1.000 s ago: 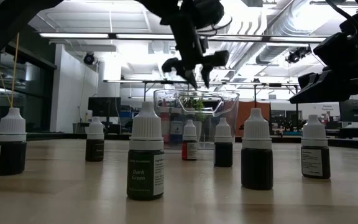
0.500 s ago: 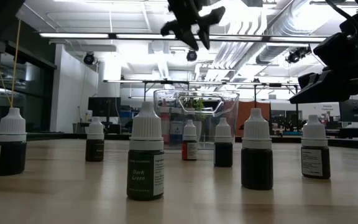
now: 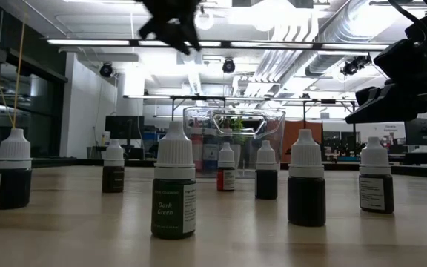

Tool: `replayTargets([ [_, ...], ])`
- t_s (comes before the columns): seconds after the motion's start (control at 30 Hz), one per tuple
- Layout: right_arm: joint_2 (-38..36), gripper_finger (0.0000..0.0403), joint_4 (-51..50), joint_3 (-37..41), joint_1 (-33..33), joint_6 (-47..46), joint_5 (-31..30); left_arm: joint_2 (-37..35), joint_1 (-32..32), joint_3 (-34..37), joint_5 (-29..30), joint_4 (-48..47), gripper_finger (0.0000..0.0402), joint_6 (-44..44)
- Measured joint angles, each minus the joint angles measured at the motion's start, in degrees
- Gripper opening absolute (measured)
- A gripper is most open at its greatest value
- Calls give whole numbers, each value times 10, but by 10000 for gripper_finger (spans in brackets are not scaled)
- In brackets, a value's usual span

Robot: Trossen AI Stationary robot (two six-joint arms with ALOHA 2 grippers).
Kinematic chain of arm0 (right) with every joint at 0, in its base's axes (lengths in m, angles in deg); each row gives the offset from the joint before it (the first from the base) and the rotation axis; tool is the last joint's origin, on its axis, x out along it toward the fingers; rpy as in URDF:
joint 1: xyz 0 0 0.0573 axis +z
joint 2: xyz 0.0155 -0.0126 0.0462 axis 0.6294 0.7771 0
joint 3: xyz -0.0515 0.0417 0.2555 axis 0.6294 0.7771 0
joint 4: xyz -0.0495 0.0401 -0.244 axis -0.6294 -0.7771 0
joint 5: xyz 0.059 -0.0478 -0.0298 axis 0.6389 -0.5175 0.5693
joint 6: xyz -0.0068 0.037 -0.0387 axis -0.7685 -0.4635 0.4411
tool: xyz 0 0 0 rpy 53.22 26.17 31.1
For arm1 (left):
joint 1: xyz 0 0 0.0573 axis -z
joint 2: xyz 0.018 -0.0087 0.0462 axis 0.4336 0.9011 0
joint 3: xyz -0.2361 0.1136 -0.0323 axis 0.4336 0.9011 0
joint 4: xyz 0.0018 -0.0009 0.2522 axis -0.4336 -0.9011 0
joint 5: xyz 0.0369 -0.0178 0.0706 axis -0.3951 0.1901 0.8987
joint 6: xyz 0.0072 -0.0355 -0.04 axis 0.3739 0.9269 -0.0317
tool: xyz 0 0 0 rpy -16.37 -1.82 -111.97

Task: Pick & Place food coloring
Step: Put the large black food coloring bottle into the transparent bin

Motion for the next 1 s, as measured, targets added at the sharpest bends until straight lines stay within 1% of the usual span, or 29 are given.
replayTargets([
  [0.1, 0, 0, 0, 0, 0, 0, 0, -68, 20, 68, -23, 0, 163, -1],
  [0.23, 0, 0, 0, 0, 0, 0, 0, -150, 54, 132, -72, -22, 163, -4],
  [0.33, 0, 0, 1, 0, 0, 0, 0, -206, 83, 163, -122, -55, 163, -16],
  [0.47, 0, 0, 0, 0, 0, 0, 0, -260, 133, 174, -184, -133, 163, -21],
  [0.6, 0, 0, 0, 0, 0, 0, 0, -292, 194, 175, -221, -189, 163, -8],
  [0.87, 0, 0, 1, 0, 0, 0, 0, -312, 318, 175, -244, -274, 163, 42],
  [1.0, 0, 0, 1, 0, 0, 0, 0, -311, 384, 175, -253, -297, 163, 40],
])
